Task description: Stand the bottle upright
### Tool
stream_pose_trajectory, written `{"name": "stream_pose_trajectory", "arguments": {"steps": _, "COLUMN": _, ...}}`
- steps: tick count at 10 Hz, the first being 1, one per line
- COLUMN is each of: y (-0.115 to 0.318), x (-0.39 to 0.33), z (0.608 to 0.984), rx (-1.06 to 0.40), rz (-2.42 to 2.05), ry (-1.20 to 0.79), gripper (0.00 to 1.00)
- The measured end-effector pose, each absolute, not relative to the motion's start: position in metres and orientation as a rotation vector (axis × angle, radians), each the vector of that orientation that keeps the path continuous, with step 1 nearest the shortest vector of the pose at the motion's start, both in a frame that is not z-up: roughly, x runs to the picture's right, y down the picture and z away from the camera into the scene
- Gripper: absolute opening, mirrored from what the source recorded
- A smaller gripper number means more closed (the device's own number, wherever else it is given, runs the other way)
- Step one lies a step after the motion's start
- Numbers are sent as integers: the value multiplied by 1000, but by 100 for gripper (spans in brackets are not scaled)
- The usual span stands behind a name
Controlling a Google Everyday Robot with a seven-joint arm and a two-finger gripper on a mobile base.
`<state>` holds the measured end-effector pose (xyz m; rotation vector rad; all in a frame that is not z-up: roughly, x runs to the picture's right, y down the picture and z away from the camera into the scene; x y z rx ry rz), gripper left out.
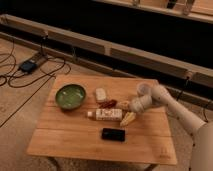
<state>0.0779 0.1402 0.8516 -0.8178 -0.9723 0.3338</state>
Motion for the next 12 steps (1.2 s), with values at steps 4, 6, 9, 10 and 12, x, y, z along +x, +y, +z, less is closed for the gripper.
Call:
{"name": "stream_pose_trajectory", "arguments": {"steps": 4, "y": 107, "x": 47, "z": 822, "rx": -765, "rz": 240, "ry": -860, "gripper": 80}}
{"name": "stream_pose_trajectory", "arguments": {"steps": 6, "y": 100, "x": 33, "z": 790, "rx": -718, "rz": 174, "ry": -757, "gripper": 80}}
{"name": "stream_pose_trajectory", "arguments": {"steps": 9, "y": 105, "x": 19, "z": 749, "rx": -692, "rz": 80, "ry": -593, "gripper": 80}}
{"name": "stream_pose_trajectory", "arguments": {"steps": 10, "y": 111, "x": 14, "z": 744, "rx": -702, "rz": 41, "ry": -514, "gripper": 80}}
{"name": "stream_pose_trajectory", "arguments": {"steps": 12, "y": 125, "x": 9, "z": 746, "rx": -725, "rz": 6, "ry": -443, "gripper": 80}}
